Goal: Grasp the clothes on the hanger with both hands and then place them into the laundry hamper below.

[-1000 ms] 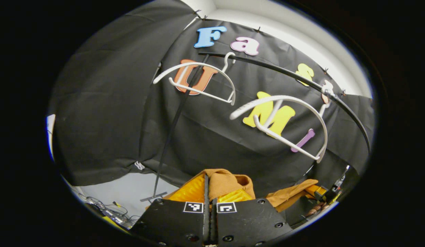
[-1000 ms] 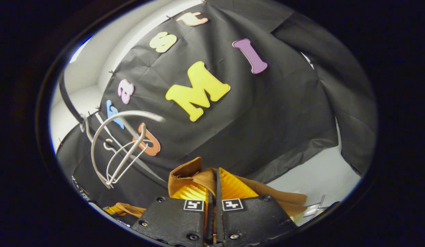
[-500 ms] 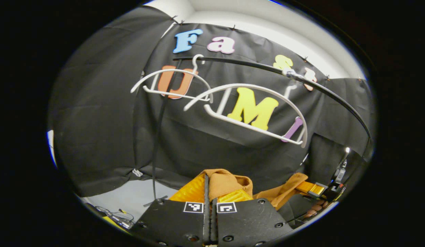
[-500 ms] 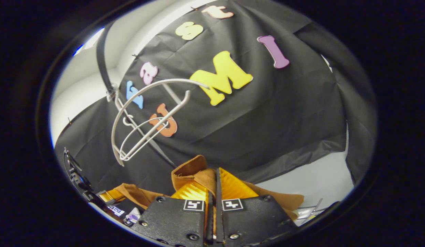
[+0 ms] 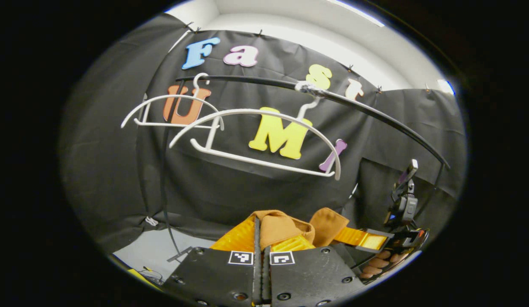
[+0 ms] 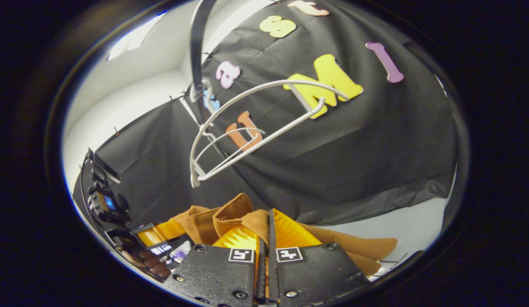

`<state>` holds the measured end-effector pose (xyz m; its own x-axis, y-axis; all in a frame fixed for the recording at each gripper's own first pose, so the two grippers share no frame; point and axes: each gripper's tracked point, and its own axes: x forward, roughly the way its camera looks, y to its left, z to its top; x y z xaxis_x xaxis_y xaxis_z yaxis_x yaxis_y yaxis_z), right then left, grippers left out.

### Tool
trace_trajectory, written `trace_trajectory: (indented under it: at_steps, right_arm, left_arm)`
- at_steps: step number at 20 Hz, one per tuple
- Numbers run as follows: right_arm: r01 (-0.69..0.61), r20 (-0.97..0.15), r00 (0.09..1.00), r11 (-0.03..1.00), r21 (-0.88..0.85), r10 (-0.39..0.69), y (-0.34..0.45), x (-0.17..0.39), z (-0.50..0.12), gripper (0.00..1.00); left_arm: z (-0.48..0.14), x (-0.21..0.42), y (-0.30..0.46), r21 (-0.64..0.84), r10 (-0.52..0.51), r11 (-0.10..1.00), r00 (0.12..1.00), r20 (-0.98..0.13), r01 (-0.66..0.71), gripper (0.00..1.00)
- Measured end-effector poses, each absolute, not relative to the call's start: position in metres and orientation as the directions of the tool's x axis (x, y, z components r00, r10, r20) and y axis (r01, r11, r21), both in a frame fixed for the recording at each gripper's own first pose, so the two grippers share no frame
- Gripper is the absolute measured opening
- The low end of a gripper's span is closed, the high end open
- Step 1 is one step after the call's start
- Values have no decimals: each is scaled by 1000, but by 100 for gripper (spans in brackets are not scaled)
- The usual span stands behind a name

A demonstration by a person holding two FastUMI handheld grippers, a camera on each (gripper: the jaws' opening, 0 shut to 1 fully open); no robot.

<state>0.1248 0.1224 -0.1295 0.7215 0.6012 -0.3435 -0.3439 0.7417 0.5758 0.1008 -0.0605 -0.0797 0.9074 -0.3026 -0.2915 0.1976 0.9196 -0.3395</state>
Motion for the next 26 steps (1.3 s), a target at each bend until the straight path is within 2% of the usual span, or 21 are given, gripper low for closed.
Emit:
trace_trajectory:
  at_steps: [3,4,5,8,9,11,12,13,14,21,25,26]
  right_arm:
    - [-386,-333,678,703,598,655,142,119,-121,6]
    - [-397,-323,669,690,605,669,148,117,-118,6]
    - [-405,-320,658,679,613,682,151,113,-119,6]
    - [-375,-344,640,670,641,687,151,114,-134,6]
    - [-364,-358,633,672,645,686,153,114,-143,6]
    - [-337,-385,620,675,656,683,152,111,-162,6]
    - [-318,-400,614,677,664,681,153,111,-171,7]
    - [-301,-419,603,680,668,679,154,110,-182,6]
    - [-281,-439,599,690,667,669,153,111,-193,6]
    - [-159,-594,557,776,610,581,146,108,-281,6]
    - [-56,-699,518,835,548,494,134,98,-336,6]
    - [-37,-722,509,850,526,469,131,96,-347,6]
  left_arm:
    - [-74,100,-72,-361,-356,900,890,-284,244,6]
    - [-72,97,-76,-374,-374,890,885,-277,259,1]
    - [-71,94,-78,-377,-384,886,883,-270,270,1]
    - [-88,93,-75,-376,-388,887,873,-295,267,6]
    - [-96,92,-75,-382,-391,886,867,-308,263,1]
    - [-116,91,-72,-391,-392,885,855,-339,251,0]
    - [-125,91,-71,-398,-393,884,849,-353,244,6]
    - [-135,91,-70,-407,-397,882,840,-370,237,6]
    - [-146,92,-68,-412,-397,882,832,-387,229,0]
    - [-229,93,-60,-451,-426,872,751,-504,191,0]
    - [-283,96,-66,-469,-449,867,676,-584,170,0]
    - [-295,95,-67,-473,-457,865,655,-601,169,6]
